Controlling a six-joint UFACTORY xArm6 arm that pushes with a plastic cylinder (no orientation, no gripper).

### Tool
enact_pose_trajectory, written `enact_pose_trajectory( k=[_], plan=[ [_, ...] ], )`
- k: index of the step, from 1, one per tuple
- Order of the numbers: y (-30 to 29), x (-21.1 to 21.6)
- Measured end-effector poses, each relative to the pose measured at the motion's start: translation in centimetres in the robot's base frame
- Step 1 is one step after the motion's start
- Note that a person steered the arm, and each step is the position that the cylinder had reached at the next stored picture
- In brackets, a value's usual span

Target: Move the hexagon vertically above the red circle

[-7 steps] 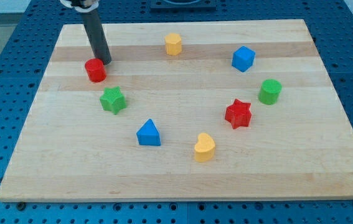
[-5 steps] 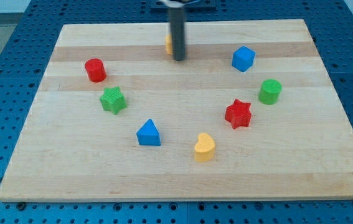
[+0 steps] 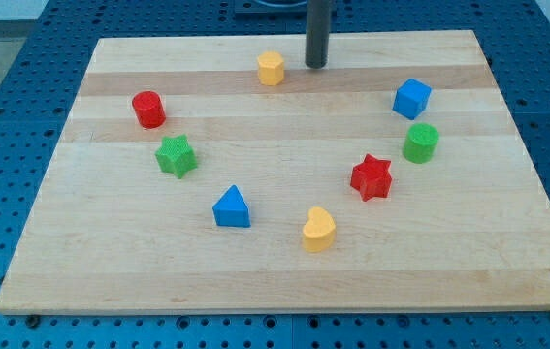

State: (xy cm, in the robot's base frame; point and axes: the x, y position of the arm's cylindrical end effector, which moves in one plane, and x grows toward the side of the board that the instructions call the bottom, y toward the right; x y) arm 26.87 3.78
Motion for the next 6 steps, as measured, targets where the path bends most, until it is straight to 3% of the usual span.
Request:
enact_pose_trajectory(
  k=[1,2,3,4,5,6],
  plan=[
    [-1.4,1.6],
    [-9.4,0.4],
    [-11.2,-2.5],
    [-5.0,-4.0],
    [-12.1,-5.4],
    [-17.9,-2.8]
  ],
)
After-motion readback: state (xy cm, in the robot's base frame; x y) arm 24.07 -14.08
